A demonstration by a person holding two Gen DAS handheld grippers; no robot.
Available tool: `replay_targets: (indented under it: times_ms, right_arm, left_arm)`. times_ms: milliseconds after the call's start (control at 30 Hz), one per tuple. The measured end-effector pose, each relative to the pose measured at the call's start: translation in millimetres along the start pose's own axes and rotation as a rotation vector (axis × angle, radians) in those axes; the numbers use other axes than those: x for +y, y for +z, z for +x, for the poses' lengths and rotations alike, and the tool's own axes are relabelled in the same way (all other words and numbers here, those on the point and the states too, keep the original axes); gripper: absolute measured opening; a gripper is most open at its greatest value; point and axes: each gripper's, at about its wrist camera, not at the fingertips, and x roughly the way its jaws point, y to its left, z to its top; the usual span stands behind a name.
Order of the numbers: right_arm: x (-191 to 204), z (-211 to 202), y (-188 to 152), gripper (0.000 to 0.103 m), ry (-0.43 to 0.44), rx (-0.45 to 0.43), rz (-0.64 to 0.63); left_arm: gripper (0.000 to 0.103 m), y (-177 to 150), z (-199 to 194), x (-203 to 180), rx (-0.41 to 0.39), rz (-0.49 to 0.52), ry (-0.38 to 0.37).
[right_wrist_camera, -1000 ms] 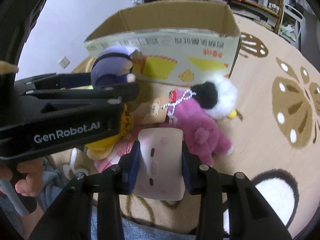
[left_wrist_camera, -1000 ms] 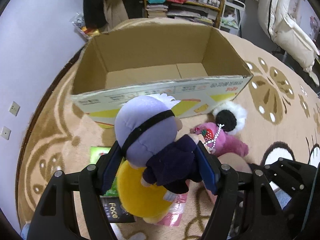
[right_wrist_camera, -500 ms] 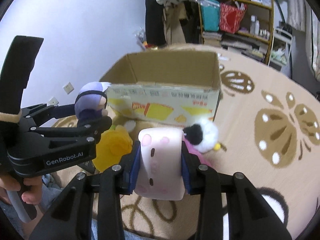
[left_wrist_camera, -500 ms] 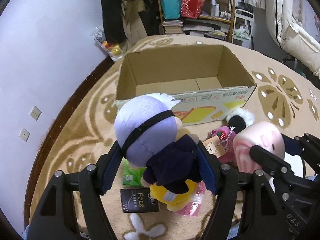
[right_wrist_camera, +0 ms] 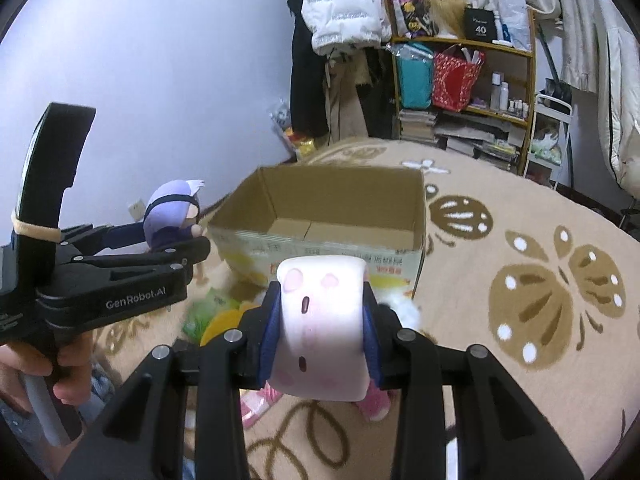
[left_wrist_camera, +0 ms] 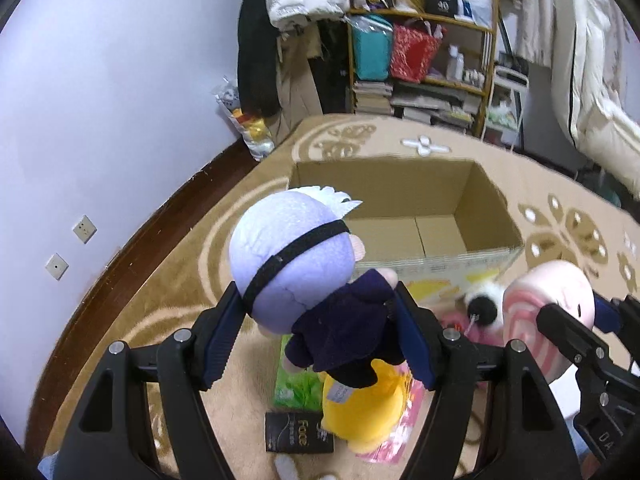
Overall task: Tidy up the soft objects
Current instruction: 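Lift the doll with left tool while right tool carries the pink cube over the box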
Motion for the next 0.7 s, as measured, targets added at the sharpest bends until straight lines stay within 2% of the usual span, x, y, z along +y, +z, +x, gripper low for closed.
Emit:
replay_targets:
  times_ms: [133, 367, 700]
  right_arm:
    - [-1.3, 1.6, 10.0, 0.038, 0.005, -0.024, 0.0]
    - [0.1, 13.1, 27.0, 0.038, -0.008, -0.065, -0.033]
    - [-1.1, 33.2, 59.2, 0.038, 0.009, -0.135, -0.066]
  left_arm:
    - [0.071, 13.6, 1.8, 3.6, -0.038, -0.026, 0.005]
    - [0.071, 34.3, 7.9, 1.0, -0.096, 0.007, 0.012]
    - [0.071, 58.5, 27.5, -0.7, -0.124, 0.023, 0.018]
